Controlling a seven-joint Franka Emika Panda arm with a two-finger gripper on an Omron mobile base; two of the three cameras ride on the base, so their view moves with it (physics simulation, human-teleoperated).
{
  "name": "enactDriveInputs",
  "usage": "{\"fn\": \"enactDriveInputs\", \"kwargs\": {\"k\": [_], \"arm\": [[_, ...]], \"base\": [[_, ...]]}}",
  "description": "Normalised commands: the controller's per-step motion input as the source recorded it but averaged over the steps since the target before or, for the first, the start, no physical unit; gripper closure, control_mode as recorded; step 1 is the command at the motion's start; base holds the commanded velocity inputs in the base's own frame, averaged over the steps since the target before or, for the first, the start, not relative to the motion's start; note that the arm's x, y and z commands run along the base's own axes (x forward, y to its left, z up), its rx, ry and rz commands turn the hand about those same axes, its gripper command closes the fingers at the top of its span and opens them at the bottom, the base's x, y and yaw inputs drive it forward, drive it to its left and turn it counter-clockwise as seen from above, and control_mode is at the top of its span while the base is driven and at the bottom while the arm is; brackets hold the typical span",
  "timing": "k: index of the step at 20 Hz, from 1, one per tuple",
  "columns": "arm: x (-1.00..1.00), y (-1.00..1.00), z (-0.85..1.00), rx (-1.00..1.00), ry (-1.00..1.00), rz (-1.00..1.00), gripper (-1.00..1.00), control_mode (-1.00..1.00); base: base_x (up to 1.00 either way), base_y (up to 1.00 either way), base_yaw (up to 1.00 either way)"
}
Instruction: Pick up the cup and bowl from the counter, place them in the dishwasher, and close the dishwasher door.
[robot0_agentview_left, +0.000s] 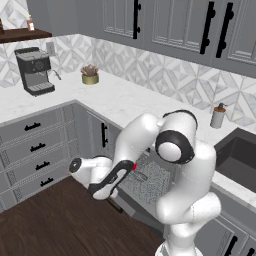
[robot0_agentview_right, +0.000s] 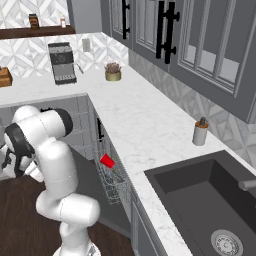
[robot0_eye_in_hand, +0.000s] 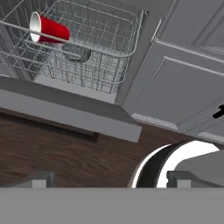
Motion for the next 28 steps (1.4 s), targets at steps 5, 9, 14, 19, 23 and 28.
{"fn": "enactDriveInputs", "kwargs": {"k": [5, 9, 14, 19, 23, 28], "arm": [[-0.50, 1.00, -0.16, -0.09, -0.36, -0.22, -1.00, -1.00], [-0.68, 1.00, -0.03, -0.15, -0.53, -0.10, -1.00, -1.00], [-0.98, 0.58, 0.00, -0.09, -0.47, -0.09, -1.00, -1.00], [-0.41, 0.23, -0.18, 0.01, -0.24, -0.03, -1.00, -1.00], [-0.51, 0.02, -0.03, 0.04, -0.11, -0.01, -1.00, -1.00], [-0.53, 0.83, -0.15, -0.22, -0.33, -0.04, -1.00, -1.00]], "base": [[0.00, 0.00, 0.00], [0.00, 0.00, 0.00], [0.00, 0.00, 0.00], [0.00, 0.00, 0.00], [0.00, 0.00, 0.00], [0.00, 0.00, 0.00]]}}
